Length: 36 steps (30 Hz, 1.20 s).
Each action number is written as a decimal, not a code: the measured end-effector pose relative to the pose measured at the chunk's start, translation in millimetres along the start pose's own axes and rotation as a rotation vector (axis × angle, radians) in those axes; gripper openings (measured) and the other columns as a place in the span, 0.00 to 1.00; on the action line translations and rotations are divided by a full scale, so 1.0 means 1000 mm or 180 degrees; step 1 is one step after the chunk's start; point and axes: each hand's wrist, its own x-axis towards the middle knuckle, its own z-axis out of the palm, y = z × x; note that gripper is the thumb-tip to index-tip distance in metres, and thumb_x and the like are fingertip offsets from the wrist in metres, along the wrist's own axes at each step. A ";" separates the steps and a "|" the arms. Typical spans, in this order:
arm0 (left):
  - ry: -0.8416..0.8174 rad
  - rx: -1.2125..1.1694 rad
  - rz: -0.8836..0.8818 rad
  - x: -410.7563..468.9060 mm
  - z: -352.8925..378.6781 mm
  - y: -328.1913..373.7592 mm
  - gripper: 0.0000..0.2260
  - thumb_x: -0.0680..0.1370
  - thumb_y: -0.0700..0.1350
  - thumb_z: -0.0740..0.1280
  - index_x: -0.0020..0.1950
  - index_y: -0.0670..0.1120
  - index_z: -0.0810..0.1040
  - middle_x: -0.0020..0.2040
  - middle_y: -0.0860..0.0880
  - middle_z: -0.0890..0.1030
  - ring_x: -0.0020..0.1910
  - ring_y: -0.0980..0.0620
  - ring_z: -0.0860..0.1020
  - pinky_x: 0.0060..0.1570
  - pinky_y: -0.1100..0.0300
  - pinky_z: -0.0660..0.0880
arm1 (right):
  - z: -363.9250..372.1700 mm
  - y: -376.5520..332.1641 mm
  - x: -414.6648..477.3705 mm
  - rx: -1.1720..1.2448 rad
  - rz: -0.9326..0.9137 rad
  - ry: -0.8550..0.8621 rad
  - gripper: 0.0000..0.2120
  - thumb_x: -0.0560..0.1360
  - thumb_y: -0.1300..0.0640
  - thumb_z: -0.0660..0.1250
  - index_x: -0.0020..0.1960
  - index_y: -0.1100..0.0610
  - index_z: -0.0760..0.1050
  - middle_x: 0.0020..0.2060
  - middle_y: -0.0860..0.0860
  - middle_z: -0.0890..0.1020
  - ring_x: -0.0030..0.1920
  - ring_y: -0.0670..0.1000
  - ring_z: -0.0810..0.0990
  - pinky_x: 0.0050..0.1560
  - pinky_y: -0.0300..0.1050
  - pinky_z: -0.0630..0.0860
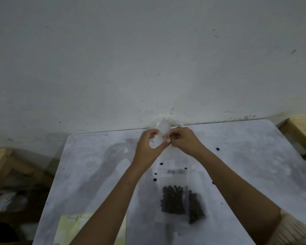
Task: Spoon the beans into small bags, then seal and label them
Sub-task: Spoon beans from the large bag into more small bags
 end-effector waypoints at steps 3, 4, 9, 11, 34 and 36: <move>-0.0595 0.0733 0.0302 0.001 -0.016 -0.003 0.42 0.64 0.59 0.76 0.73 0.57 0.58 0.72 0.58 0.61 0.69 0.60 0.60 0.64 0.67 0.61 | -0.005 -0.003 -0.004 0.0002 -0.0166 -0.0140 0.08 0.72 0.66 0.65 0.45 0.60 0.83 0.42 0.57 0.84 0.42 0.54 0.81 0.46 0.47 0.78; -0.0784 0.0984 0.0406 0.001 -0.020 -0.004 0.48 0.62 0.61 0.76 0.74 0.59 0.52 0.74 0.59 0.55 0.72 0.60 0.54 0.69 0.61 0.57 | -0.006 -0.003 -0.004 0.0012 -0.0232 -0.0178 0.09 0.72 0.67 0.64 0.44 0.59 0.83 0.41 0.55 0.84 0.42 0.54 0.82 0.47 0.47 0.78; -0.1127 0.1720 0.0789 0.000 -0.025 -0.009 0.55 0.62 0.63 0.75 0.73 0.62 0.36 0.75 0.57 0.49 0.73 0.60 0.48 0.74 0.53 0.43 | -0.004 -0.002 -0.005 -0.0061 -0.0223 -0.0483 0.08 0.71 0.62 0.70 0.41 0.49 0.80 0.37 0.49 0.82 0.40 0.54 0.80 0.43 0.47 0.79; -0.0899 0.1767 0.1005 -0.001 -0.023 -0.014 0.51 0.65 0.60 0.75 0.75 0.59 0.43 0.71 0.54 0.56 0.70 0.55 0.56 0.71 0.56 0.57 | 0.000 -0.004 -0.006 -0.0306 -0.0247 -0.0541 0.04 0.70 0.60 0.70 0.45 0.55 0.79 0.38 0.52 0.81 0.40 0.51 0.78 0.40 0.36 0.75; -0.0838 0.2282 0.0553 0.007 0.008 -0.037 0.45 0.62 0.65 0.67 0.74 0.59 0.51 0.61 0.54 0.66 0.61 0.53 0.66 0.62 0.54 0.62 | -0.018 0.053 -0.011 0.0424 0.0107 -0.0197 0.07 0.71 0.60 0.71 0.49 0.54 0.79 0.48 0.49 0.81 0.49 0.46 0.80 0.54 0.38 0.77; -0.0794 0.2182 0.0327 0.015 0.007 -0.042 0.46 0.61 0.65 0.67 0.74 0.59 0.51 0.59 0.55 0.66 0.60 0.54 0.66 0.61 0.55 0.62 | -0.023 0.067 -0.004 0.0192 0.0154 0.0264 0.08 0.72 0.61 0.70 0.51 0.58 0.78 0.50 0.52 0.81 0.48 0.46 0.79 0.53 0.37 0.77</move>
